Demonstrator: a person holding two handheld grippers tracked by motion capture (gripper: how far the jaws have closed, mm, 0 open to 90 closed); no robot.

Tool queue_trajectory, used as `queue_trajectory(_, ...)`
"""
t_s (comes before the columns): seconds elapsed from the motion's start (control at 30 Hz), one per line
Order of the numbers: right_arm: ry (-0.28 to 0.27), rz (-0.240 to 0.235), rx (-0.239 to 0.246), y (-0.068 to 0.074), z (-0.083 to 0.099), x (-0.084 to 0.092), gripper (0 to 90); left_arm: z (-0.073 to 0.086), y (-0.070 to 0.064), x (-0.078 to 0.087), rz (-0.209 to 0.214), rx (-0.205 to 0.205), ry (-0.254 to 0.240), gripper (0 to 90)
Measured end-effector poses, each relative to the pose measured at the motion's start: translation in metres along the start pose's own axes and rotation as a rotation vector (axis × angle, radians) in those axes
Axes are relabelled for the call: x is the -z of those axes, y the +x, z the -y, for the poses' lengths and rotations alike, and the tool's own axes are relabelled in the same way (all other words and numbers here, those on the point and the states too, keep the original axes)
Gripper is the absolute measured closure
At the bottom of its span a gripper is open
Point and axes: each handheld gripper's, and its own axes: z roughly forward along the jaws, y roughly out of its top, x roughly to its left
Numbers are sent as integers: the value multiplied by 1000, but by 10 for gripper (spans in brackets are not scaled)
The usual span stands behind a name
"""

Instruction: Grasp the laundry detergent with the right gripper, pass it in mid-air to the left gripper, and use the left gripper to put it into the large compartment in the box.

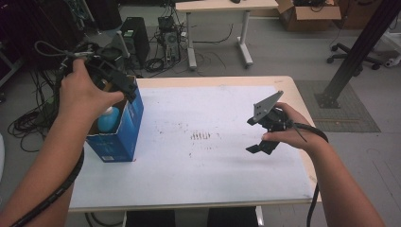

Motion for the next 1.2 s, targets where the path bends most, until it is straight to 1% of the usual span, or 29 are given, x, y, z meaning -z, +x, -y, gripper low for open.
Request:
queue_trajectory(0.07, 4, 0, 2, 1, 0, 2, 26, -2, -5, 2, 0, -21, 0, 2)
queue_trajectory(0.13, 4, -1, 1, 2, 0, 4, 25, -4, -9, 4, 0, -50, 4, 2)
queue_trajectory(0.23, 16, -3, 4, 3, -1, 6, 28, -8, -17, 5, 15, -103, 14, 2)
queue_trajectory(0.4, 16, 3, 7, 2, -3, 12, 26, -14, -30, 6, 35, -190, 28, 2)
queue_trajectory(0.43, 20, 3, 6, 2, -3, 13, 27, -16, -34, 6, 46, -225, 28, 2)
queue_trajectory(0.47, 21, 3, 8, 2, -4, 14, 27, -17, -36, 6, 57, -246, 32, 2)
queue_trajectory(0.5, 22, 3, 10, 2, -5, 15, 26, -19, -40, 5, 73, -278, 38, 1)
queue_trajectory(0.57, 32, 2, 13, 1, -7, 18, 28, -22, -47, 3, 69, -347, 50, 2)
queue_trajectory(0.63, 37, 5, 13, 0, -10, 21, 26, -25, -54, 0, 57, -398, 54, 2)
queue_trajectory(0.67, 37, 5, 19, 0, -12, 23, 27, -26, -57, -2, 62, -420, 51, 2)
queue_trajectory(0.73, 42, 7, 15, -1, -15, 28, 26, -27, -63, -4, 86, -473, 46, 2)
queue_trajectory(0.8, 46, 9, 23, -2, -19, 31, 27, -27, -69, -6, 112, -538, 45, 2)
queue_trajectory(0.87, 59, 8, 28, -3, -22, 34, 27, -26, -76, -7, 139, -612, 44, 2)
queue_trajectory(0.9, 64, 8, 29, -3, -24, 35, 27, -25, -81, -8, 156, -658, 46, 2)
queue_trajectory(0.97, 78, 7, 35, -4, -28, 37, 27, -22, -89, -10, 156, -724, 46, 2)
queue_trajectory(1.1, 104, 4, 47, -5, -36, 39, 27, -17, -102, -19, 168, -832, 95, 2)
queue_trajectory(1.13, 121, 5, 48, -4, -39, 38, 27, -15, -104, -21, 175, -849, 101, 2)
queue_trajectory(1.2, 145, 3, 51, -4, -41, 38, 28, -11, -109, -24, 184, -897, 112, 2)
